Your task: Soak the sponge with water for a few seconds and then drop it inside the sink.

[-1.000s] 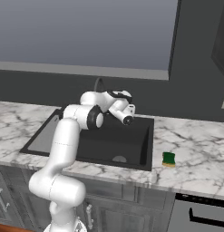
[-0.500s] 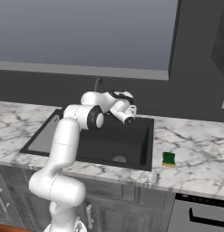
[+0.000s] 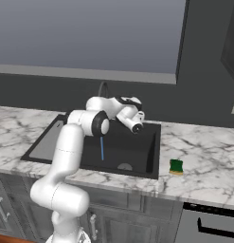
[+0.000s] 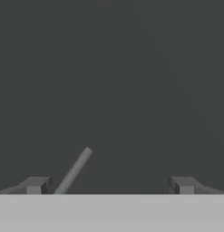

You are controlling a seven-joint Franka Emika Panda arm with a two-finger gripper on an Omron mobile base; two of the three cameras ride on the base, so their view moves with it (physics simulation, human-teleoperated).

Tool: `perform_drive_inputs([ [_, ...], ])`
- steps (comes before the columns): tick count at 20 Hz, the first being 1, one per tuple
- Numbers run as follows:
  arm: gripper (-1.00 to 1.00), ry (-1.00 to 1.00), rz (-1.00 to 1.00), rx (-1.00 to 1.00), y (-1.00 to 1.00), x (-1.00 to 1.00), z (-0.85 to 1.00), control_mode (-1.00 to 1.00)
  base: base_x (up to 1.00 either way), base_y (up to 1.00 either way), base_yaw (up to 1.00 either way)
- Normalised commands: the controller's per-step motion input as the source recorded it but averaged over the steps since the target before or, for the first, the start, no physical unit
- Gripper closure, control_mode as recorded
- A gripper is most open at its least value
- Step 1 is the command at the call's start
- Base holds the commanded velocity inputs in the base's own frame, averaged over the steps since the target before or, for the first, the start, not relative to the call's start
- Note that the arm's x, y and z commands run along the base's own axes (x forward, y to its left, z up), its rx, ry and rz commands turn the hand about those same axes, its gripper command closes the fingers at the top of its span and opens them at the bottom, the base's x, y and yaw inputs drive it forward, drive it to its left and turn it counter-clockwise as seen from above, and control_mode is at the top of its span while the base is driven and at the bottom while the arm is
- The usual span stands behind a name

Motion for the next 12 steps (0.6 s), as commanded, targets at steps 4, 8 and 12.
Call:
perform_drive_inputs([
  [4, -1.00, 0.00, -0.02, 0.00, -0.59, 0.00, -0.27, -1.00, 0.00, 0.00, 0.00],
  [8, -1.00, 0.00, -0.04, 0.00, -0.47, 0.00, 0.02, -1.00, 0.00, 0.00, 0.00],
  [12, -1.00, 0.00, -0.06, 0.01, -0.37, -0.07, 0.16, -1.00, 0.00, 0.00, 0.00],
])
